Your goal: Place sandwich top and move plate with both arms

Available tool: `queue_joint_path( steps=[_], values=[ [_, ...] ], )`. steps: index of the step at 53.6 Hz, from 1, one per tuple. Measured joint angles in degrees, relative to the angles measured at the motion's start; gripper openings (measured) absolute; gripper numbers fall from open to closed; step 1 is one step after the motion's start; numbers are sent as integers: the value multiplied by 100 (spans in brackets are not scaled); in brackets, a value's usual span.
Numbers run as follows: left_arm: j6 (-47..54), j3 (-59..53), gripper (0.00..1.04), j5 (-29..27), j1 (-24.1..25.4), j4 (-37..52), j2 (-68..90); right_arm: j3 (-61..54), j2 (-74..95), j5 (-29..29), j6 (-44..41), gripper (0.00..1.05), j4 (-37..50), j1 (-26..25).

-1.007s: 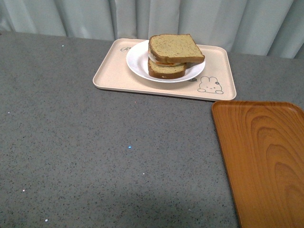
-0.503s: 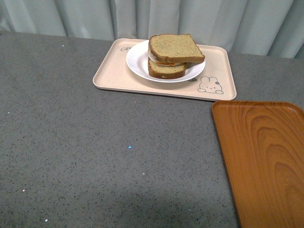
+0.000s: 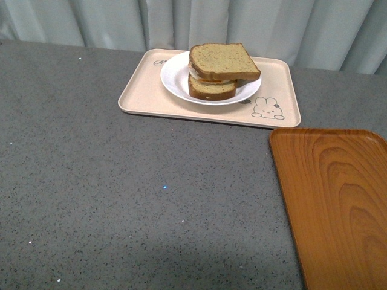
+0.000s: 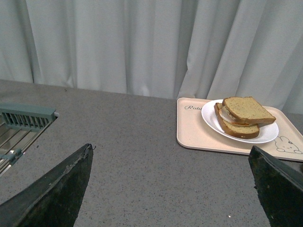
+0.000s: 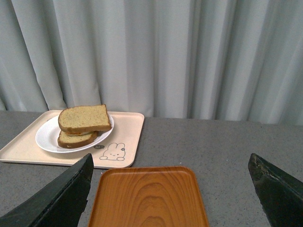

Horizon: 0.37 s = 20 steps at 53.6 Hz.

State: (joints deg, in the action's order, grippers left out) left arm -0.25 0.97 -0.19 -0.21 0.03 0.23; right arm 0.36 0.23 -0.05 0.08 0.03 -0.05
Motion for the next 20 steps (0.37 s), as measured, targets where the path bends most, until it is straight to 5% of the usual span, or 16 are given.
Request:
queue_joint_path(
  steps=[20],
  values=[
    [0,0,98,0,0,0,0,0,0,0,0,96,0,0]
  ],
)
